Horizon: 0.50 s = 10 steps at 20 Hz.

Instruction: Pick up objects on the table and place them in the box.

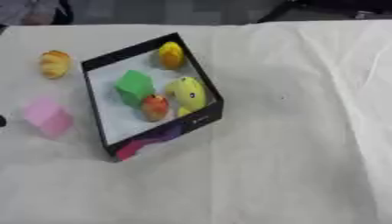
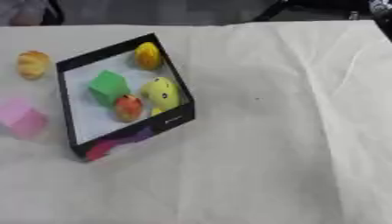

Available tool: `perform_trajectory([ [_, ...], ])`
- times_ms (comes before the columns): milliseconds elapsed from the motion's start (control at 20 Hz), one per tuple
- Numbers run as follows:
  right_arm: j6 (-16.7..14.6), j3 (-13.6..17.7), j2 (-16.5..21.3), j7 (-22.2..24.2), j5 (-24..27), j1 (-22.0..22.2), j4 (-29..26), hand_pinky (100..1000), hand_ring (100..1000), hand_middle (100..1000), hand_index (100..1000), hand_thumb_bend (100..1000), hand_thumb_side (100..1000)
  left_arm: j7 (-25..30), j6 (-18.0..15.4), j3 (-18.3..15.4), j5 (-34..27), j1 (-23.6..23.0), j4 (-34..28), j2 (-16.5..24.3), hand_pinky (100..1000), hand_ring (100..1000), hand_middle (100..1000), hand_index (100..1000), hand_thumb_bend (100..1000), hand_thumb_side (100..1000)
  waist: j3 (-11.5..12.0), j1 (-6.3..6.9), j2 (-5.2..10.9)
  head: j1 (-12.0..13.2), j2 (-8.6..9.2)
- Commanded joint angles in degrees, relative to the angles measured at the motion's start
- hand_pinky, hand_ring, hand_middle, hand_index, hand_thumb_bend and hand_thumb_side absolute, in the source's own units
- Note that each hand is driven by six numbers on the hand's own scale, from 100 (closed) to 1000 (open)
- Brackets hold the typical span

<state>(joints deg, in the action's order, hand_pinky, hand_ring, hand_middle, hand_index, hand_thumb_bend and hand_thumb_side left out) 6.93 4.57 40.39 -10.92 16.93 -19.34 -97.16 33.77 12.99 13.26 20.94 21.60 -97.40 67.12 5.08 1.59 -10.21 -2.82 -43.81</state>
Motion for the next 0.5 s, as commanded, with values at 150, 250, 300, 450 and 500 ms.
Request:
perform_trajectory([
  [150,0.1,0.7,1.7,-0.1,0.3,-0.6,-0.4,915,724,683,815,100,572,-2.1,4.3,2.6,1.4,0.5,1.7,1.9,855,820,715,784,848,665,0.1,-0.19,1.46,1.0,-0.26],
  [250,0.1,0.7,1.7,-0.1,0.3,-0.5,-0.4,915,723,682,815,100,574,-2.7,5.6,3.8,2.3,0.7,2.8,1.3,851,810,700,770,850,666,0.0,-0.17,1.42,1.4,-0.20],
  [300,0.1,0.7,1.6,-0.1,0.3,-0.5,-0.3,915,722,681,815,100,574,-2.9,6.0,4.3,2.7,0.8,3.4,1.1,850,809,699,769,856,676,0.0,-0.16,1.40,1.5,-0.18],
  [450,0.1,0.8,1.7,-0.1,0.3,-0.4,-0.3,915,722,681,815,100,573,-2.4,6.8,5.8,3.6,1.0,5.2,0.5,849,811,703,773,856,692,0.0,-0.08,1.40,1.7,-0.14],
  [500,0.2,0.8,1.7,-0.1,0.3,-0.3,-0.3,915,722,681,815,100,575,-2.0,7.0,6.1,3.5,1.0,5.8,0.3,851,820,717,788,850,701,0.0,-0.06,1.40,1.7,-0.09],
])
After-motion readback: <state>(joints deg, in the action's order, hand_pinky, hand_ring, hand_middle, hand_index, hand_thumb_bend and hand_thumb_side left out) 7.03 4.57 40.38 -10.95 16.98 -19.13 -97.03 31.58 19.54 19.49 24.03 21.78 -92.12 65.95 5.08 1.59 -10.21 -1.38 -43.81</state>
